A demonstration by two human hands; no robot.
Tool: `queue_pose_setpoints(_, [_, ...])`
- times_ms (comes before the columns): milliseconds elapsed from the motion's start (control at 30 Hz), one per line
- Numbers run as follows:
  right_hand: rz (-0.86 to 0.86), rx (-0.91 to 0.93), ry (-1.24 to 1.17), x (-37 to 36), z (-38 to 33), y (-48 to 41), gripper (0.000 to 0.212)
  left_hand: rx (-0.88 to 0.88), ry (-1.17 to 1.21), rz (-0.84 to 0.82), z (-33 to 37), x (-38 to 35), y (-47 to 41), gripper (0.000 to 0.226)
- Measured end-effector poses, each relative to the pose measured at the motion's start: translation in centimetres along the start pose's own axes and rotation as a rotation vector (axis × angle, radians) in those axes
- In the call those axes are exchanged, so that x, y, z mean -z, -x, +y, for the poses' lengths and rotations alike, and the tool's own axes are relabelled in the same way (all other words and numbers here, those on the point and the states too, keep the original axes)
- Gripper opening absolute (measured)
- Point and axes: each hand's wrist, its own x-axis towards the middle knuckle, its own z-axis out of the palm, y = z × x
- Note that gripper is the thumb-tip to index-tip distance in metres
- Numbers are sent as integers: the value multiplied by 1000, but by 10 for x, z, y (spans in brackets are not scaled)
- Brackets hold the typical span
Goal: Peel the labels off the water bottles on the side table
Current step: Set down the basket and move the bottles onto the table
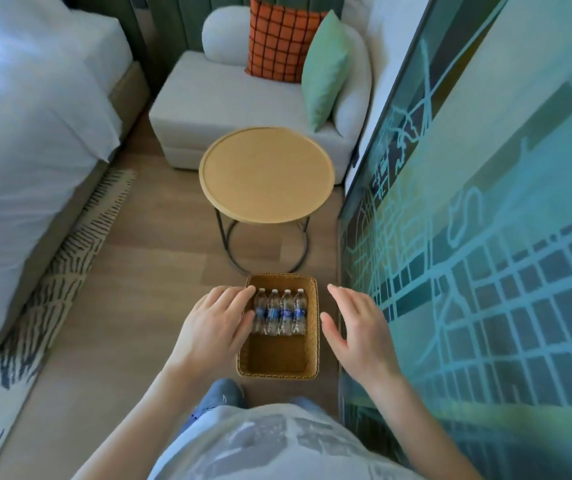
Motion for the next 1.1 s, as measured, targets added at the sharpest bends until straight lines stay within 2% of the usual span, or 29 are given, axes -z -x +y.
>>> queue_pose_setpoints(133, [-47,-36,-28,-17,-2,14,54,118,-19,-44,-1,-5,25,44])
queue_pose_setpoints(400, [3,13,-46,-3,-6,-18,46,205,-29,-13,-13,18,18,42])
queue_pose_setpoints(667, [-52,69,-78,-12,-16,-35,42,444,21,41,-21,35,40,50])
queue_pose_setpoints(967, [6,236,-102,-26,-87,-95,50,518,19,214,-86,86,47,46])
queue_pose_setpoints(1100, [-7,252,-101,-55,-139,-115,47,536,35,184,-141,100,64,46])
